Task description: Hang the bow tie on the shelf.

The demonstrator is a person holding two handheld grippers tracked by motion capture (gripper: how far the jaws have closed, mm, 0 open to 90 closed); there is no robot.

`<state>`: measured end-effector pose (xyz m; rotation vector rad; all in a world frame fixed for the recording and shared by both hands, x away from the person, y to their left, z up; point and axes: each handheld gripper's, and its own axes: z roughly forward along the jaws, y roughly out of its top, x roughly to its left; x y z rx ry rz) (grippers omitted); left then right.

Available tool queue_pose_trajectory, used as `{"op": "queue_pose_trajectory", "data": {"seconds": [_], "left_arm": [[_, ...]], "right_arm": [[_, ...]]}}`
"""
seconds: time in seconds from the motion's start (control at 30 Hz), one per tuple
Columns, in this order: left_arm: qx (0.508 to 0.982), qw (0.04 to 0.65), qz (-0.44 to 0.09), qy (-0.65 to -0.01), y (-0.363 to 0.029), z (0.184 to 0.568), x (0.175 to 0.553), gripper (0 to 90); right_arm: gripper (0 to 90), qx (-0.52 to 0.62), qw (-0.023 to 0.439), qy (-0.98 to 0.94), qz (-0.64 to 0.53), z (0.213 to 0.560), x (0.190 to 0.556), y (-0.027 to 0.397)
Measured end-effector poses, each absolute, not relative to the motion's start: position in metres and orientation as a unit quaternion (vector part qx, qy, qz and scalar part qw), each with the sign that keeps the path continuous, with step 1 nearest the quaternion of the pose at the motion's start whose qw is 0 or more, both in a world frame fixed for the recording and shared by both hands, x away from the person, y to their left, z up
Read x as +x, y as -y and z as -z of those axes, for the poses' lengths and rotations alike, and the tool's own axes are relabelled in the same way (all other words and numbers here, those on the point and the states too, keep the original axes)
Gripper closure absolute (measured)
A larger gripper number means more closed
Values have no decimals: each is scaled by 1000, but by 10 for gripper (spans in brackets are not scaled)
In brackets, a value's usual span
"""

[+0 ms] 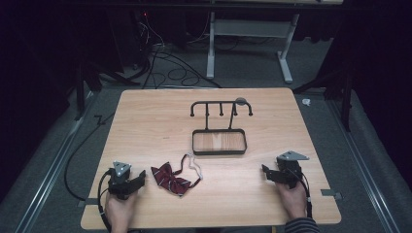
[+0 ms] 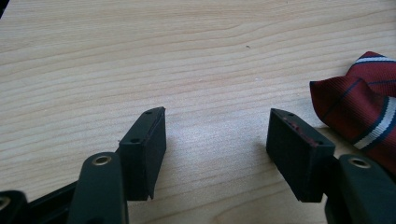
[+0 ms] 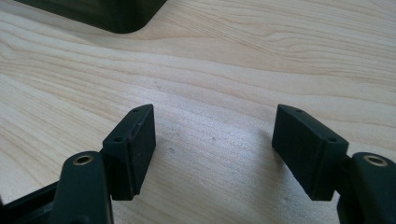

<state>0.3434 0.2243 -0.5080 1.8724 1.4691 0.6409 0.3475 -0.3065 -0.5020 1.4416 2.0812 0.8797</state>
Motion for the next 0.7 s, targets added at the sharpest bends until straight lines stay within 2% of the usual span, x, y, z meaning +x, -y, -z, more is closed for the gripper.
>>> {"op": "queue_pose_trajectory", "data": {"seconds": [0.7], "left_arm": [[717, 335, -248, -558, -215, 498, 340, 405]], "right_arm": [[313, 517, 226, -760, -322, 502, 347, 306]]}}
